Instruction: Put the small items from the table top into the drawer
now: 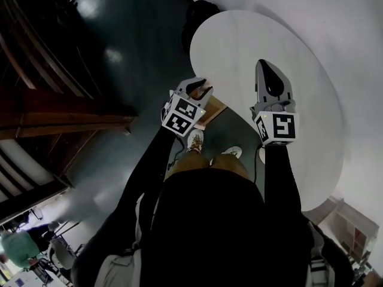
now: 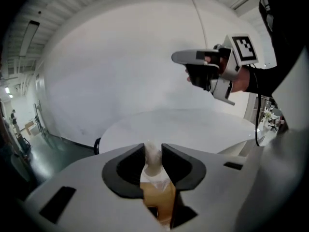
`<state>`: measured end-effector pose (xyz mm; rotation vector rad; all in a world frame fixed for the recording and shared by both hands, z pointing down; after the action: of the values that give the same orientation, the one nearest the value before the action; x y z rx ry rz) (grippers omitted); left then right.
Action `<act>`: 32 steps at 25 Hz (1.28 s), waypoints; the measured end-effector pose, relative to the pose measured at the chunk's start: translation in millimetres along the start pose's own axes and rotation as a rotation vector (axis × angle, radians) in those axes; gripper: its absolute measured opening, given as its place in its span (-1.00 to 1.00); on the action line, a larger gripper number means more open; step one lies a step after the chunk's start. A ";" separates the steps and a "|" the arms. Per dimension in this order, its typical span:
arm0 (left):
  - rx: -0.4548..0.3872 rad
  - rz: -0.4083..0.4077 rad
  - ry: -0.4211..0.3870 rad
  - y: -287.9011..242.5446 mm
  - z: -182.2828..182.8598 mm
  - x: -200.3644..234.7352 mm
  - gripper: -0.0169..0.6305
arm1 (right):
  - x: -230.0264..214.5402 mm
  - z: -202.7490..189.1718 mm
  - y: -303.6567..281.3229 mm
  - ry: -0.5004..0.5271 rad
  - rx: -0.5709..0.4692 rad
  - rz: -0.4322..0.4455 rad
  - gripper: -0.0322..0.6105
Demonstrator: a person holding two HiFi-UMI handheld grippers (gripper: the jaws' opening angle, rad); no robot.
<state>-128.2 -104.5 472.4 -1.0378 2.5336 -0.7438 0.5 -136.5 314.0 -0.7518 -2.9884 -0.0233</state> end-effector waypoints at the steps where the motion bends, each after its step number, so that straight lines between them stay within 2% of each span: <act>1: 0.038 -0.020 0.006 -7.0 -14.4 -3.6 -0.57 | -2.3 -2.9 1.3 -0.002 0.007 -0.010 -0.82; 9: 0.284 -0.138 0.040 -44.9 -107.1 -26.4 -0.57 | -17.1 -15.9 10.9 -0.015 0.055 -0.076 -0.82; 12: 0.340 -0.159 0.045 -53.2 -128.8 -28.7 -0.56 | -20.7 -20.1 14.0 -0.015 0.061 -0.092 -0.82; 20: 0.346 -0.190 0.022 -60.6 -134.6 -31.1 -0.42 | -28.1 -23.3 18.6 -0.018 0.061 -0.136 -0.82; 26: 0.326 -0.168 0.000 -65.0 -135.6 -29.0 -0.24 | -30.3 -26.0 19.4 -0.021 0.073 -0.146 -0.82; 32: 0.314 -0.161 0.001 -65.1 -134.0 -25.8 -0.23 | -31.2 -30.6 22.5 -0.030 0.068 -0.160 -0.82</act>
<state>-134.8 -78.8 621.2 -1.1348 2.2541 -1.1423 40.2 -132.3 342.7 -0.5096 -3.0521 0.0821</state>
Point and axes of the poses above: the fingertips, and each gripper's own axes: y backward along the fingers, x to its left, z out of its top, the point moved 1 cm from there along y, backward along the fingers, and after that the axes turned 2 degrees about -y, right-handed, at the moved point
